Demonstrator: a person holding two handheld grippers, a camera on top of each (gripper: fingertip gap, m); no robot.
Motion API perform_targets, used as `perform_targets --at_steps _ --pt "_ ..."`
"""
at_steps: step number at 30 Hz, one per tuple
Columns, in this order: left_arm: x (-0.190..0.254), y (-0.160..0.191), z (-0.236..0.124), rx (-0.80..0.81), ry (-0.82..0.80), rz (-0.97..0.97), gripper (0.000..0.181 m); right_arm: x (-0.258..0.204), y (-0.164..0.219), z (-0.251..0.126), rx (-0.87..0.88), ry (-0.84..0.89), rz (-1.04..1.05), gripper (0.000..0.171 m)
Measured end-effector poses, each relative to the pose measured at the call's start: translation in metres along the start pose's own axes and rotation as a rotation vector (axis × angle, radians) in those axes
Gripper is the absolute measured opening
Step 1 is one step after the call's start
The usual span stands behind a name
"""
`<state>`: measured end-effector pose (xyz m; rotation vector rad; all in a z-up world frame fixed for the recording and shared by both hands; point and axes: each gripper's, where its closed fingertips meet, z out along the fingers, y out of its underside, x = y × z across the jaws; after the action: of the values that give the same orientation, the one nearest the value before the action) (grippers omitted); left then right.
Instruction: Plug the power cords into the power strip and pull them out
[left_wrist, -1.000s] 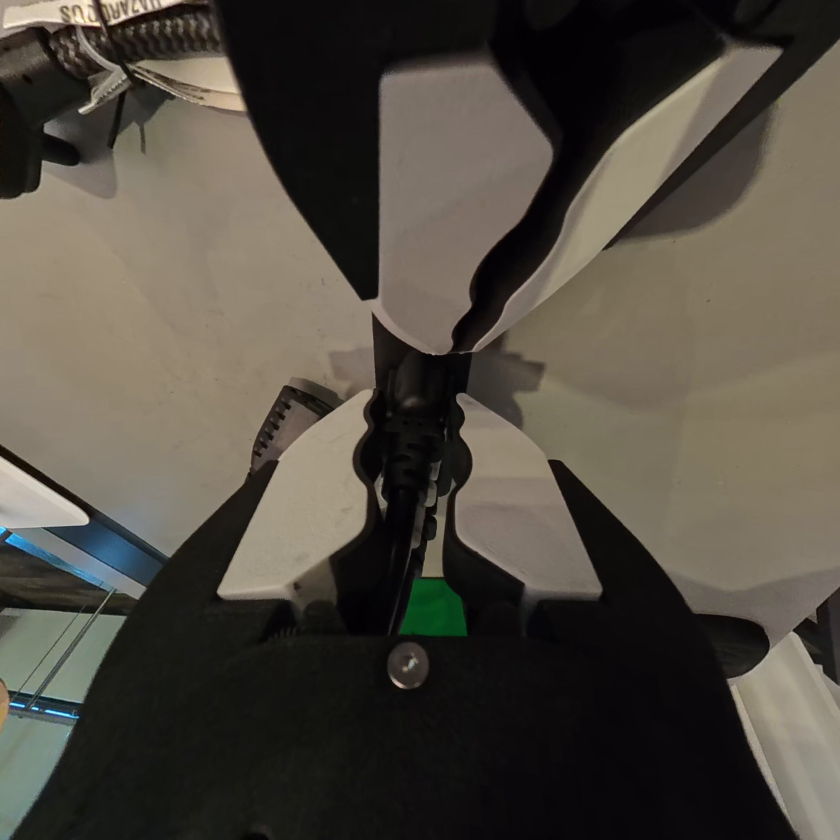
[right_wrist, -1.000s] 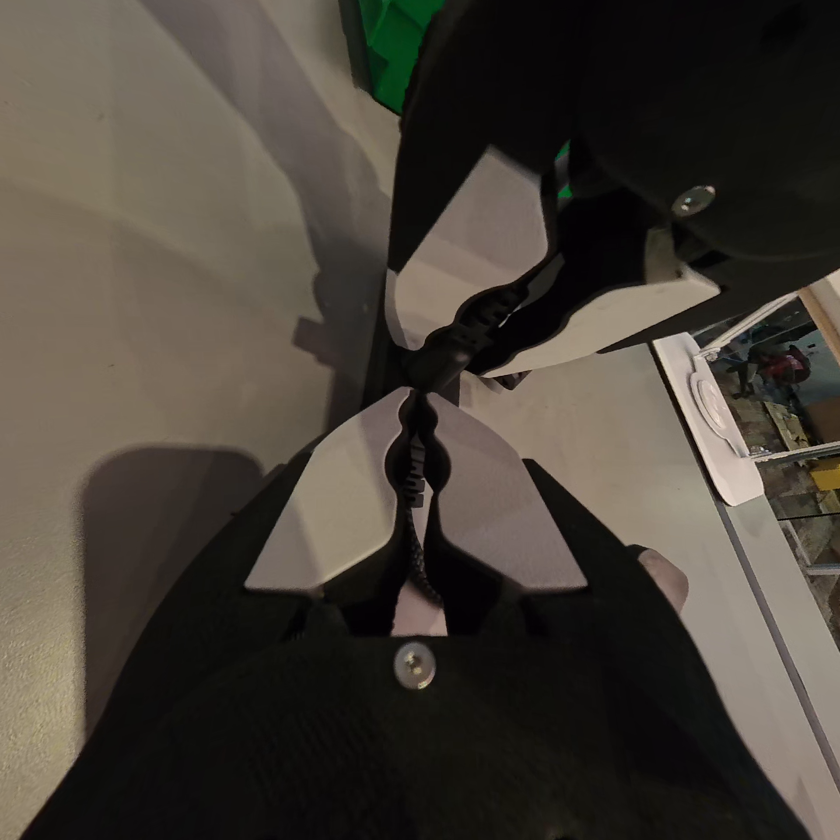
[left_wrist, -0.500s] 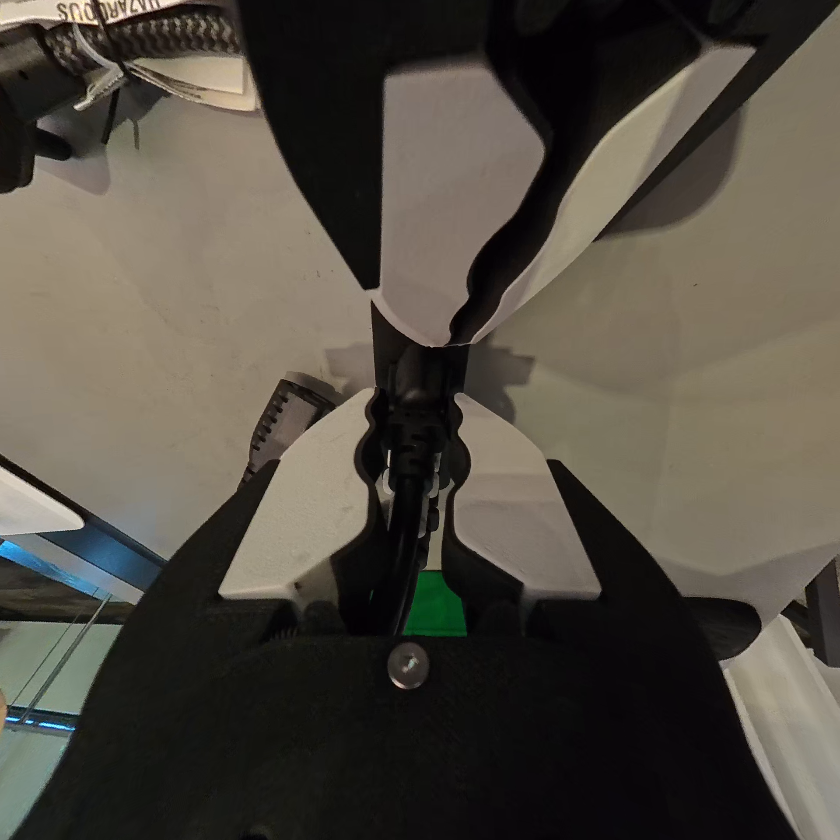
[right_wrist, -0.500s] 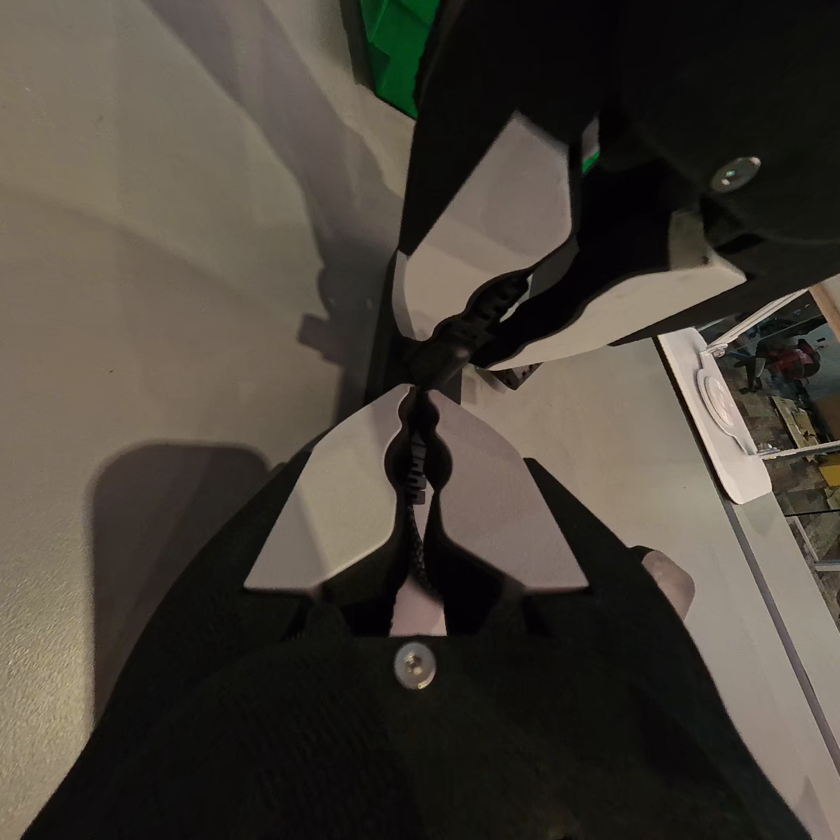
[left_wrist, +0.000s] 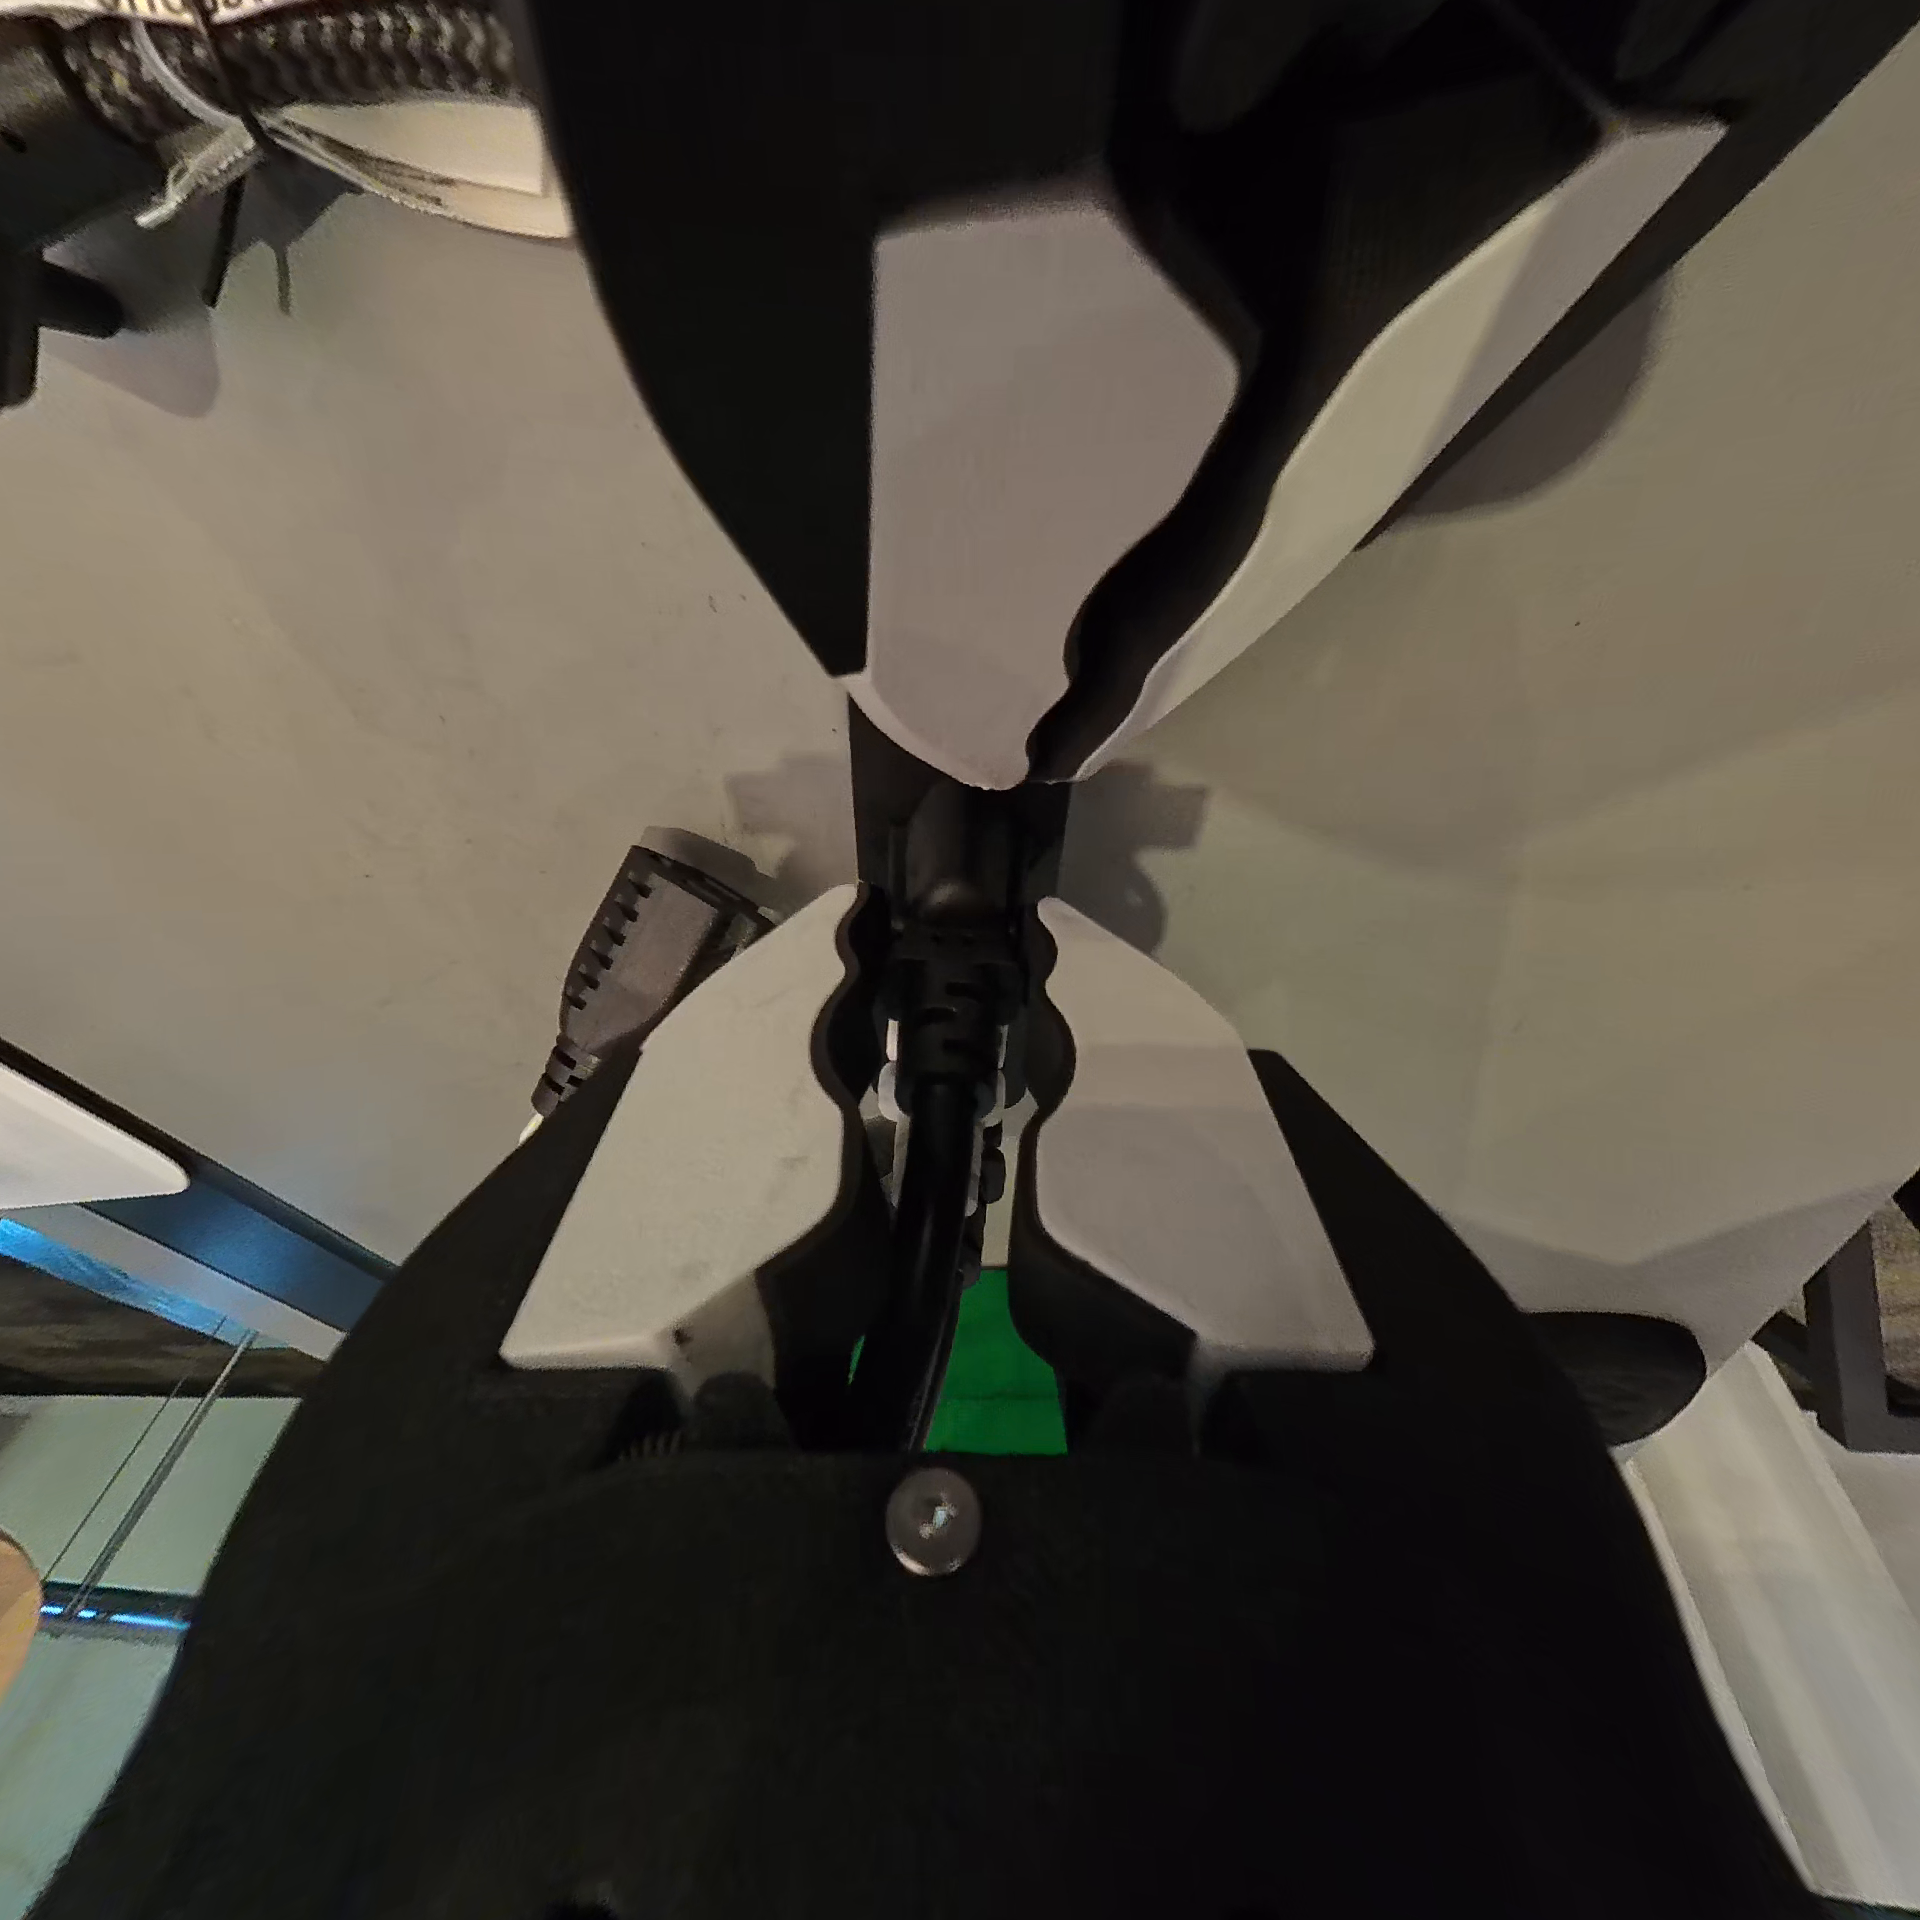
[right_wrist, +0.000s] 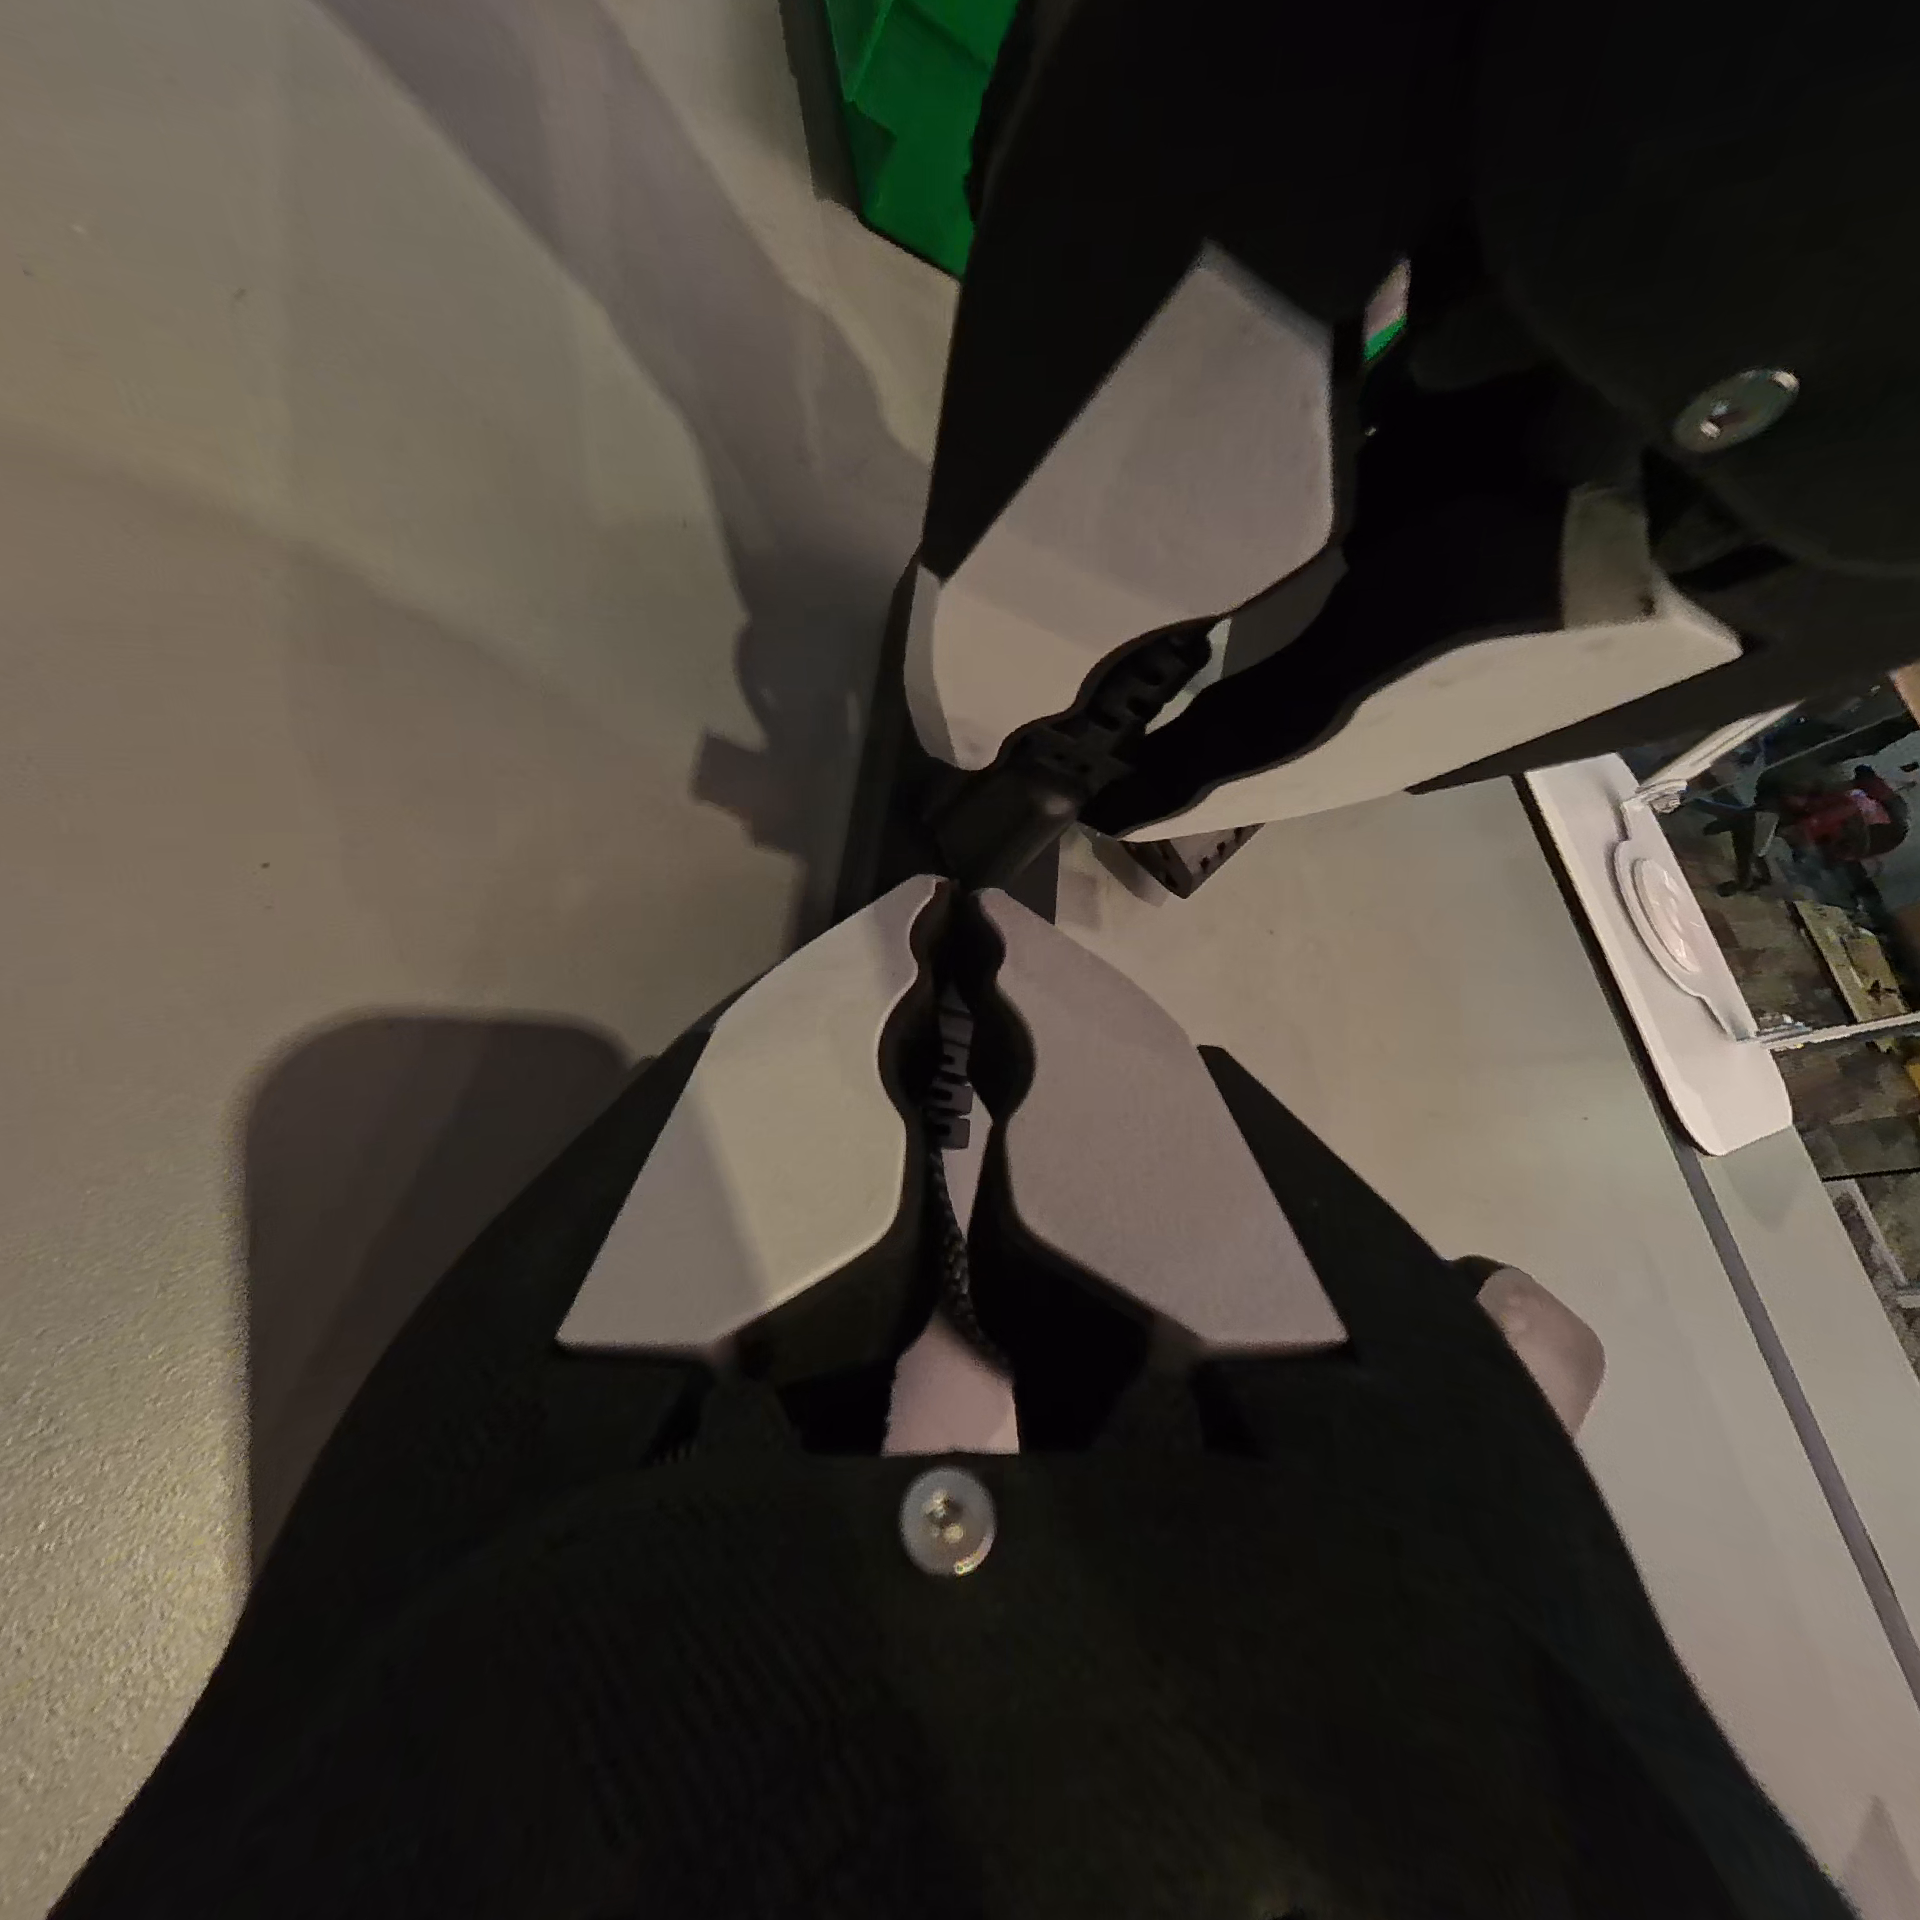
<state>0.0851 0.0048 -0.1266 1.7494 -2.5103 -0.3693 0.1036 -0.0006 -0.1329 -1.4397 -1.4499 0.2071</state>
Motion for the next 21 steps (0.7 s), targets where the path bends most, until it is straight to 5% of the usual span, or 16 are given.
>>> perform_targets --at_steps 21 --pt "-0.0013 0.0001 -0.0014 -0.151 0.029 0.058 0.023 0.0005 0.0008 -0.0002 -0.024 -0.010 0.042 0.005"
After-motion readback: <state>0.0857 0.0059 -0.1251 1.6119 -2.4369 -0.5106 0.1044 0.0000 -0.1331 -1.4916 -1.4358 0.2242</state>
